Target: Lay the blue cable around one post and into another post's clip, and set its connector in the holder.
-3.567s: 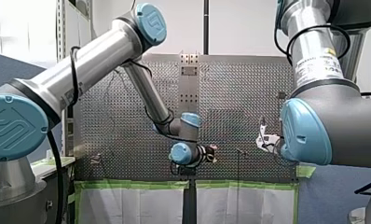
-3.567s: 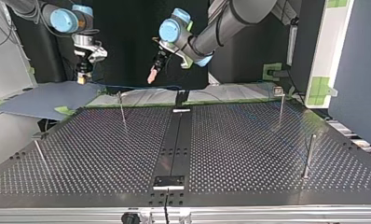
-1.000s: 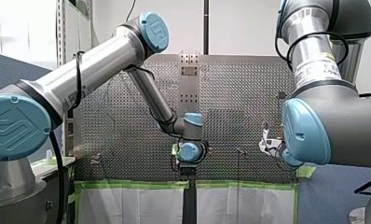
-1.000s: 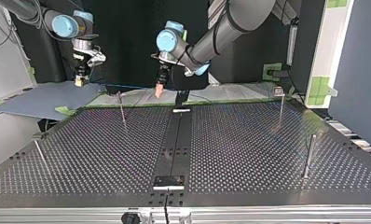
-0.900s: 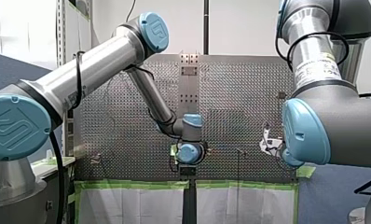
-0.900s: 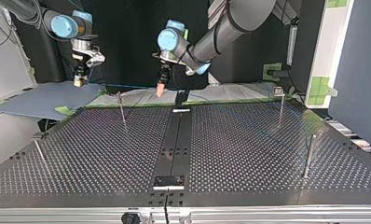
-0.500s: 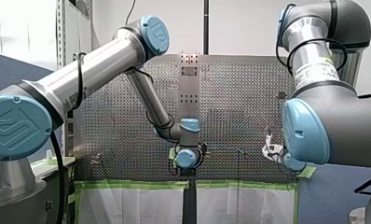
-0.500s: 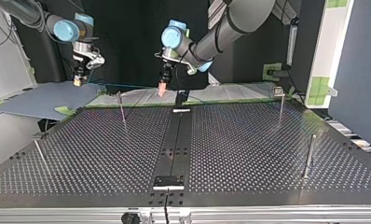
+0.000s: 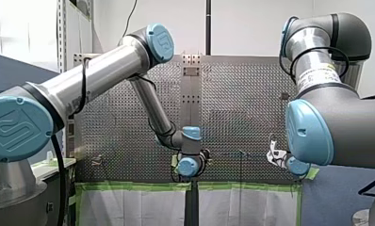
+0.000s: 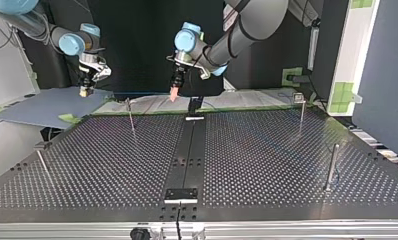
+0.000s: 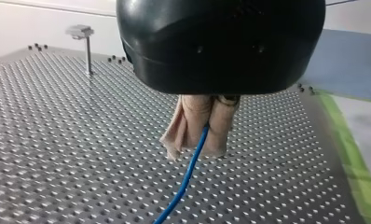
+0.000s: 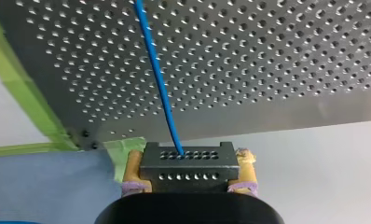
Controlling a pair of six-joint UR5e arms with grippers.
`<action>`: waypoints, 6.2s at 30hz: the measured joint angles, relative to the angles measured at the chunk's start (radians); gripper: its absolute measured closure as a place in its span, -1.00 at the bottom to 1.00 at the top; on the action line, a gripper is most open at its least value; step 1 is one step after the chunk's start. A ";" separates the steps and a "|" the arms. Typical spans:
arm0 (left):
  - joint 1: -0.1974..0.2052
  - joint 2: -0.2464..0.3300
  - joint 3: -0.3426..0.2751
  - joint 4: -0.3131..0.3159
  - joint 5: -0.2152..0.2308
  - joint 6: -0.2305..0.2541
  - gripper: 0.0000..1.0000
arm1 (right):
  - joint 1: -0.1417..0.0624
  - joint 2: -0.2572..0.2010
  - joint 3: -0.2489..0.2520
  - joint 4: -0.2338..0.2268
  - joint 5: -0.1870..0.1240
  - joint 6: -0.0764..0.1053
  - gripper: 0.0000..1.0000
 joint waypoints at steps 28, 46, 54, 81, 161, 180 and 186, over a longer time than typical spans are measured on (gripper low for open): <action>-0.009 -0.039 0.087 0.019 0.005 -0.028 1.00 | -0.058 0.001 -0.083 0.055 0.078 0.007 0.87; -0.045 -0.040 0.067 0.002 -0.002 0.013 1.00 | -0.081 0.000 -0.083 0.106 0.055 -0.014 0.87; -0.042 -0.054 0.063 0.046 -0.002 -0.003 1.00 | -0.080 0.001 -0.083 0.077 0.019 -0.017 0.87; -0.021 -0.099 0.081 0.068 0.002 -0.014 1.00 | -0.084 0.002 -0.083 0.048 0.011 -0.003 0.87; 0.048 -0.157 0.254 -0.103 0.041 -0.031 1.00 | -0.098 0.129 -0.257 0.129 0.022 0.049 0.87; 0.049 -0.157 0.304 -0.154 0.051 -0.012 0.73 | -0.103 0.130 -0.298 0.123 -0.061 0.075 0.87; 0.040 -0.156 0.304 -0.205 0.054 0.003 -0.47 | -0.101 0.133 -0.298 0.127 -0.062 0.076 0.87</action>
